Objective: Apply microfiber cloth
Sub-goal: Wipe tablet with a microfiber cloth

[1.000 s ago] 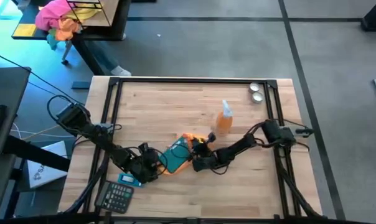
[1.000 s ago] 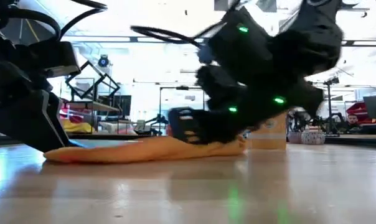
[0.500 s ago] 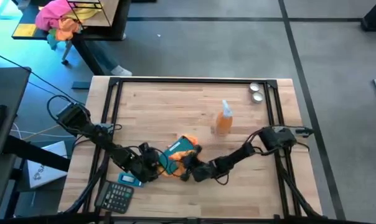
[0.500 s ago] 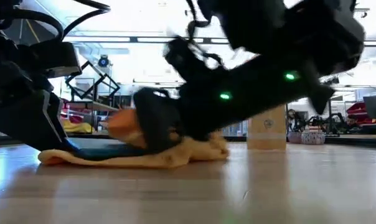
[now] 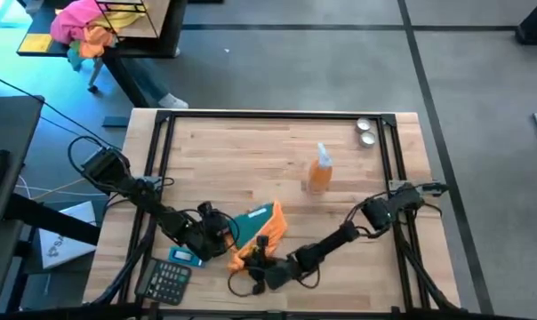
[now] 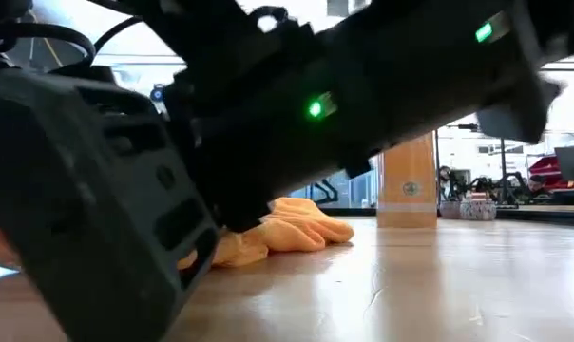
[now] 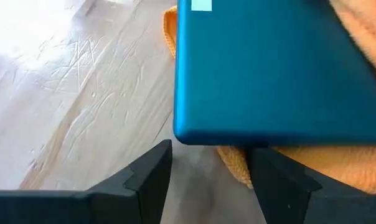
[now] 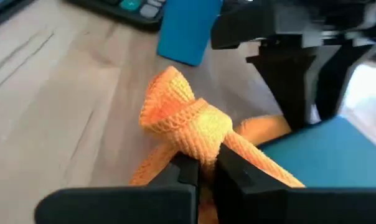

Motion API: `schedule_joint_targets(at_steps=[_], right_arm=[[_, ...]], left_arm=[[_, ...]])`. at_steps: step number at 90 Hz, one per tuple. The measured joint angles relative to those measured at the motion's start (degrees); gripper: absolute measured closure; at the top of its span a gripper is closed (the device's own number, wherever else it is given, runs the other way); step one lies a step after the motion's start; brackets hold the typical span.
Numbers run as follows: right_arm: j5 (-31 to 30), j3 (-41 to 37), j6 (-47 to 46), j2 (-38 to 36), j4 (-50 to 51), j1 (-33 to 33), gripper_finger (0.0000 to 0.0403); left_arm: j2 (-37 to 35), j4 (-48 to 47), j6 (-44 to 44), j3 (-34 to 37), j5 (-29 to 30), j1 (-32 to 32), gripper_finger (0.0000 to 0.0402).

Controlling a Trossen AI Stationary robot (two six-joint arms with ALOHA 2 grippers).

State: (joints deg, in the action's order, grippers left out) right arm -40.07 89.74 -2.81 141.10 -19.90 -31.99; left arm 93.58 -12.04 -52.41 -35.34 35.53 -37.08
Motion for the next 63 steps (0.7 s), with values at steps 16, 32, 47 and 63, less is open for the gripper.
schedule_joint_targets(at_steps=[16,32,47,63], right_arm=[[-5.2,6.7,-15.3,-1.0,25.1,-3.1,0.037],[-3.5,14.9,-36.6,-3.6,59.7,-4.5,0.0291],[-0.7,20.6,-49.1,-4.7,91.6,-4.6,0.0217],[3.3,18.2,-46.8,-6.8,108.0,-5.3,0.016]], left_arm=[[-0.6,-0.9,-0.2,0.0,-1.7,-1.4,0.0218],[-4.8,-3.5,0.1,0.2,-4.6,-2.8,0.0218],[-9.5,-5.7,-1.2,0.2,-4.5,-5.1,0.0218],[-14.0,-5.8,-1.2,0.1,-1.6,-7.5,0.0218]])
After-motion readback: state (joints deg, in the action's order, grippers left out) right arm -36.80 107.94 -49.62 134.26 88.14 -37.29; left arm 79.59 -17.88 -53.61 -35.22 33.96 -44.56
